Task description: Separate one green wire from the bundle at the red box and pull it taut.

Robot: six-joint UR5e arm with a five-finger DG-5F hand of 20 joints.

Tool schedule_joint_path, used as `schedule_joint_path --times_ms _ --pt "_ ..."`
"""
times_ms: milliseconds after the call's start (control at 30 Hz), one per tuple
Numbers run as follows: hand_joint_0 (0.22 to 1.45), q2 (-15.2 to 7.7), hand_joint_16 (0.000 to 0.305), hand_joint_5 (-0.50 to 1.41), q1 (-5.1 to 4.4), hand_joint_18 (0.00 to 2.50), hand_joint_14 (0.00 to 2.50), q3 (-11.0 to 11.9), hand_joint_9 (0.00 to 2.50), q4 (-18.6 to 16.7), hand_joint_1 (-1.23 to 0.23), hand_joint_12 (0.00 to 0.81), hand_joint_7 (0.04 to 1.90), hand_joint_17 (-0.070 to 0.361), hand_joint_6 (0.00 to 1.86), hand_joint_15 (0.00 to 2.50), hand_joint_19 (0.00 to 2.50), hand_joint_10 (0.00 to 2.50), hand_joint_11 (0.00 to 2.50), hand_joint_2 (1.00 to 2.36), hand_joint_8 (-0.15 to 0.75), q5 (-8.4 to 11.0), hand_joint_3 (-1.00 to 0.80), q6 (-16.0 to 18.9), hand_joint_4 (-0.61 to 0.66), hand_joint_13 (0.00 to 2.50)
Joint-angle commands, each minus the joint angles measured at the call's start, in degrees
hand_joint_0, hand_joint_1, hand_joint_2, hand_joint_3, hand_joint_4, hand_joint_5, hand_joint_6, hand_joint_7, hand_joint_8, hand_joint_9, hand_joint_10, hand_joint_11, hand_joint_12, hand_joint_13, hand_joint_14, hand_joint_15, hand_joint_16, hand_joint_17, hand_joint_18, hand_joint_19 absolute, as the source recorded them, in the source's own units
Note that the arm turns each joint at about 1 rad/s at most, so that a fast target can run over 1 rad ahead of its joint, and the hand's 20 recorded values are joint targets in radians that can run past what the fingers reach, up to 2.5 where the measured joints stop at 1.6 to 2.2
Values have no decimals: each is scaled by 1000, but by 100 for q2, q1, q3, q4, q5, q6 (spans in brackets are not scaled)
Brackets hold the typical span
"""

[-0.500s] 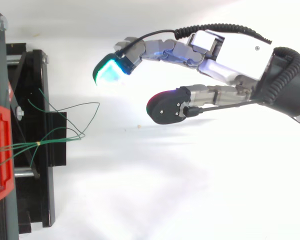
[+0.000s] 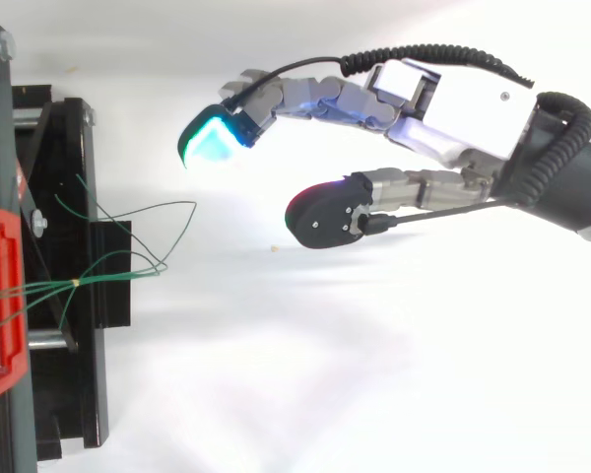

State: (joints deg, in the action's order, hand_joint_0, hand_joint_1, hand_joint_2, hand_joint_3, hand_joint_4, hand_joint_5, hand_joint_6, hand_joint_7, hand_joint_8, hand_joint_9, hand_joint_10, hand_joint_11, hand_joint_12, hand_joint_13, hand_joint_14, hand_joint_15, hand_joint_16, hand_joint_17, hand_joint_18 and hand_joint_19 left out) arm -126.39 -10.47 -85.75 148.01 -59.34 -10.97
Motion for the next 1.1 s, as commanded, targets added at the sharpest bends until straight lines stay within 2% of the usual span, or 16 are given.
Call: schedule_joint_path --times_ms 0,100,667,833,1067 --pt "478 -158 52 -193 18 0 0 15 263 -114 -511 314 680 117 501 0 54 0 0 1000 200 -7 -500 24 172 24" --pt "478 -202 52 -193 27 0 0 59 268 -193 -512 314 682 117 501 0 53 0 0 1000 201 11 -500 139 178 29" --pt "479 -202 51 -188 27 0 0 68 299 -272 -511 316 691 116 501 0 69 0 0 1000 207 19 -500 -63 184 42" --pt "478 -210 51 -187 -35 0 0 68 323 -281 -513 315 695 115 501 0 67 0 0 1000 211 37 -500 -107 188 48" --pt "480 -210 52 -185 -35 0 0 68 338 -343 -514 315 700 116 502 0 74 0 0 1000 212 46 -500 -178 191 53"
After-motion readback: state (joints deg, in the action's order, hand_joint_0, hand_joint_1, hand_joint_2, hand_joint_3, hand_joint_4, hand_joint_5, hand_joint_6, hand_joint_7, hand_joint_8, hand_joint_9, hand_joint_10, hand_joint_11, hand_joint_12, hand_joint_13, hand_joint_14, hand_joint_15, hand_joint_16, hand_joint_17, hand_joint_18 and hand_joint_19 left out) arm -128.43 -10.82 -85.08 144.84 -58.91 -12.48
